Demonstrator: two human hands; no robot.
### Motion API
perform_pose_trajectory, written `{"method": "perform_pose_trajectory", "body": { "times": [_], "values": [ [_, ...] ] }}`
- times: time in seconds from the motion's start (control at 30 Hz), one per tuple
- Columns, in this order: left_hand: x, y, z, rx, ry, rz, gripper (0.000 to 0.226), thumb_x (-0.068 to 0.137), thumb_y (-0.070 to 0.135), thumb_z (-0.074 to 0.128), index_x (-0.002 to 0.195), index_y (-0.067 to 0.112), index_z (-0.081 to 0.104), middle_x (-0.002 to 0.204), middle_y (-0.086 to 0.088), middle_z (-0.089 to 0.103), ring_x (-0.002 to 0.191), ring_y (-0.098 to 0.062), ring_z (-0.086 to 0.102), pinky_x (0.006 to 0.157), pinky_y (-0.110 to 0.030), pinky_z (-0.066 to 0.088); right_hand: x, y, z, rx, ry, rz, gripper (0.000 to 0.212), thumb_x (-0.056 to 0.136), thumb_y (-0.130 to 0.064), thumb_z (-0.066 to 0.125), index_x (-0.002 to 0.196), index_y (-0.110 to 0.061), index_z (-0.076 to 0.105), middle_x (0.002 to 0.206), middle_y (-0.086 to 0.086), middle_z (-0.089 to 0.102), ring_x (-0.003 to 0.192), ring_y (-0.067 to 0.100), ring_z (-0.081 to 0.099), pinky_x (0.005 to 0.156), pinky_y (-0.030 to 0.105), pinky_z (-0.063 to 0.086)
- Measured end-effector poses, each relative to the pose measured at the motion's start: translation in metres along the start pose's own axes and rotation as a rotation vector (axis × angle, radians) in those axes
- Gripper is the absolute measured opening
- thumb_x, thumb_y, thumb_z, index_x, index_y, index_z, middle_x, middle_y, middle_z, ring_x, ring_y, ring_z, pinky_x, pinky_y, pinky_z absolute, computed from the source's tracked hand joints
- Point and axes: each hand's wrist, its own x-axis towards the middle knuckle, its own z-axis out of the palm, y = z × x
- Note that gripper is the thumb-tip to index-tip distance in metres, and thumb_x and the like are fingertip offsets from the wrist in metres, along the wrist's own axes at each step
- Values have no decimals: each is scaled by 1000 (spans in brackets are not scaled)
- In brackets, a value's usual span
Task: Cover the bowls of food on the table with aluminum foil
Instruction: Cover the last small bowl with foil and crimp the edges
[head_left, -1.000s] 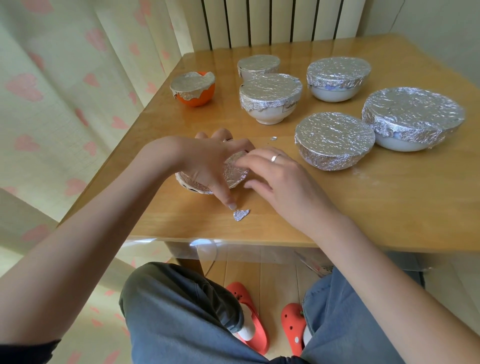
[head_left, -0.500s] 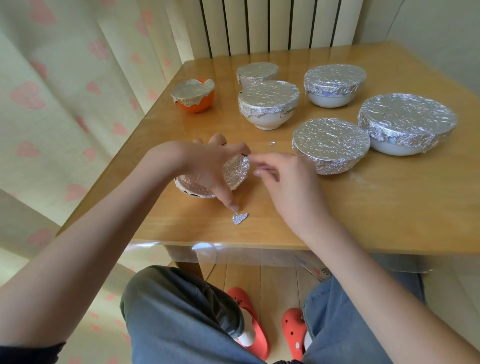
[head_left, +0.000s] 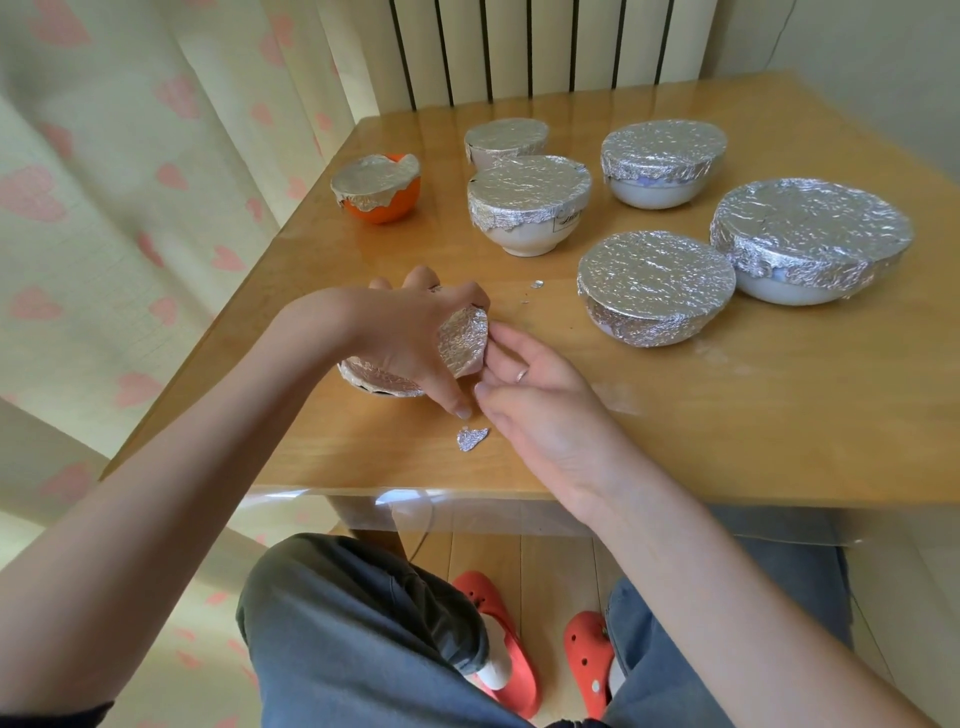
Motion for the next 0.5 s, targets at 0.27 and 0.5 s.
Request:
{"method": "perform_pose_trajectory", "body": {
  "times": [0.27,0.5],
  "values": [
    [0,-1,0,-4,-9,1,103,47,69,81,128,58,19,134,6,25,117,-31,34,90,-44,41,14,-3,-5,-541,217,-225,29,72,-6,80,94,-19,67,84,-5,70,78,7,69,76,22,56],
    [1,-2,-1,-1,-29,4,104,46,69,80,128,60,17,136,6,23,121,-32,33,95,-50,42,33,-8,-18,-766,202,-302,23,67,-14,85,86,-11,71,77,4,71,66,9,65,71,23,53]
  ]
}}
